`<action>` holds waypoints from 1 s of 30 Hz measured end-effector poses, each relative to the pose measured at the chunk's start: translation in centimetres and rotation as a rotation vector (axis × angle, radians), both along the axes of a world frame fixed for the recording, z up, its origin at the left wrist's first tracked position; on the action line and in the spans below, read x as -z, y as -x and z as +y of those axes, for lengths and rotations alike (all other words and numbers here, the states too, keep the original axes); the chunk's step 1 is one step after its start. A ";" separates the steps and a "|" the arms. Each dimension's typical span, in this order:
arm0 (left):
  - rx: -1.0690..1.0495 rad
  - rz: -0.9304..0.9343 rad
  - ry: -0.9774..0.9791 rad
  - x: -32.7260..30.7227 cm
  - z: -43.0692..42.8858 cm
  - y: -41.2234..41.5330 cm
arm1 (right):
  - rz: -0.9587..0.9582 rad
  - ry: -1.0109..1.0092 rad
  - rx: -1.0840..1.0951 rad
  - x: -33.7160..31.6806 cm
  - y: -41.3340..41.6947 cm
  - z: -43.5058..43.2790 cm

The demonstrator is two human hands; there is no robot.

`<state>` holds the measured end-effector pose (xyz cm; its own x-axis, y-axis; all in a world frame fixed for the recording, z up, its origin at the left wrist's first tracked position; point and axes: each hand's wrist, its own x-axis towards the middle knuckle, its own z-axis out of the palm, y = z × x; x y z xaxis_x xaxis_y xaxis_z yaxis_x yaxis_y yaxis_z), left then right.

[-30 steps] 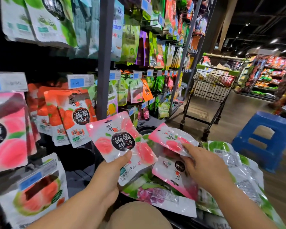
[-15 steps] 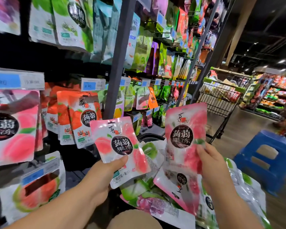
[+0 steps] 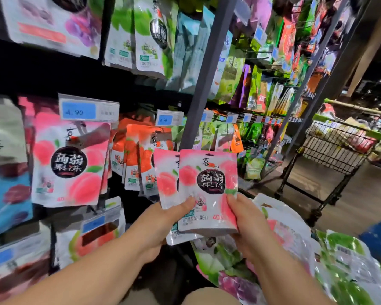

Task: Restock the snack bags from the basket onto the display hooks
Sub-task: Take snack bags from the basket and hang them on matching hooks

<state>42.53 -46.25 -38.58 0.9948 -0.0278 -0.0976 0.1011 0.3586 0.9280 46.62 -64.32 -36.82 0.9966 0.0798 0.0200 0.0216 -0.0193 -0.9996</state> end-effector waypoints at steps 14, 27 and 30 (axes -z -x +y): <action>-0.289 -0.057 -0.149 1.4 9.4 3.8 | 0.083 0.150 -0.556 -0.6 -2.5 10.4; -0.450 -0.029 -0.245 2.3 15.5 7.1 | 0.123 0.059 -0.523 1.2 -3.2 18.8; -0.494 -0.030 -0.207 2.5 16.5 7.5 | 0.072 0.036 -0.496 1.5 -3.0 20.0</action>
<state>35.04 -29.78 -41.10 0.8869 0.4614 -0.0232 -0.0609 0.1664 0.9842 49.66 -44.28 -38.36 0.8373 0.5436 -0.0586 -0.0316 -0.0587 -0.9978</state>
